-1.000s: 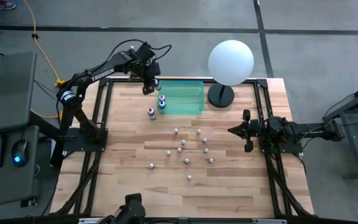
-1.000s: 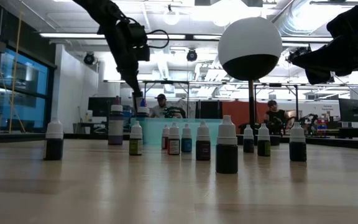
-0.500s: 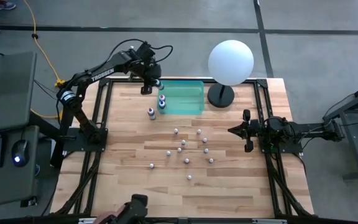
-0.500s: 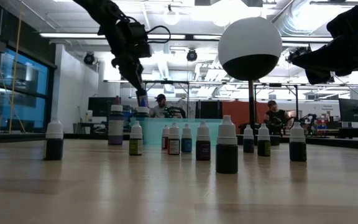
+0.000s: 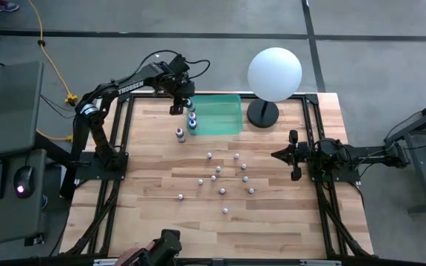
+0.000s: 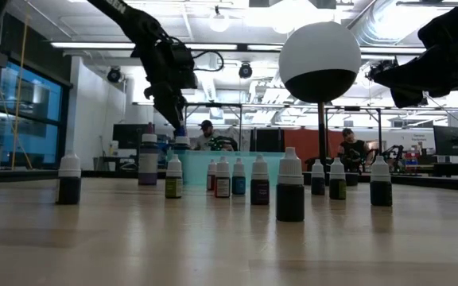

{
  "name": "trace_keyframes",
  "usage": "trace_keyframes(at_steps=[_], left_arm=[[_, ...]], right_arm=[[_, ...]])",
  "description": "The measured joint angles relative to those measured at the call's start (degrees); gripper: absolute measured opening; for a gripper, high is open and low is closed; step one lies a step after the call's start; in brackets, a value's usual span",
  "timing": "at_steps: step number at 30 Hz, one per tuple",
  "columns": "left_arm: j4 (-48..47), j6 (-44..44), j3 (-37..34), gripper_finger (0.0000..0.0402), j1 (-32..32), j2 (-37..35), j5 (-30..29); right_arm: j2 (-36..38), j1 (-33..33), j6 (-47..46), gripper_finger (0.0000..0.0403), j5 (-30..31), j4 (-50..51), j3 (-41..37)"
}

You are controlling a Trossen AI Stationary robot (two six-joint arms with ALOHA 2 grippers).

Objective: Pick & Place food coloring
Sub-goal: Put the large black food coloring bottle into the green bin

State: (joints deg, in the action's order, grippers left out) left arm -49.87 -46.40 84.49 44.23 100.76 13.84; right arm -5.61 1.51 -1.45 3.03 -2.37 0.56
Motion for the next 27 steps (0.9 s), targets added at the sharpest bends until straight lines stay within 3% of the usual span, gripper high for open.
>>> trace_keyframes(at_steps=[13, 18, 27], left_arm=[[0.3, 0.1, 0.0, 0.0153, -2.9, 2.0, 0.2], [0.9, 0.1, 0.0, 0.0153, -5.3, 3.7, -5.3], [0.6, 1.8, 0.0, 0.0153, -4.5, 3.8, -8.4]], right_arm=[[0.0, 0.0, 0.0, 0.0, 0.0, 0.0, 0.0], [0.0, 0.0, 0.0, 0.0, 0.0, 0.0, 0.0], [0.0, 0.0, 0.0, 0.0, 0.0, 0.0, 0.0]])
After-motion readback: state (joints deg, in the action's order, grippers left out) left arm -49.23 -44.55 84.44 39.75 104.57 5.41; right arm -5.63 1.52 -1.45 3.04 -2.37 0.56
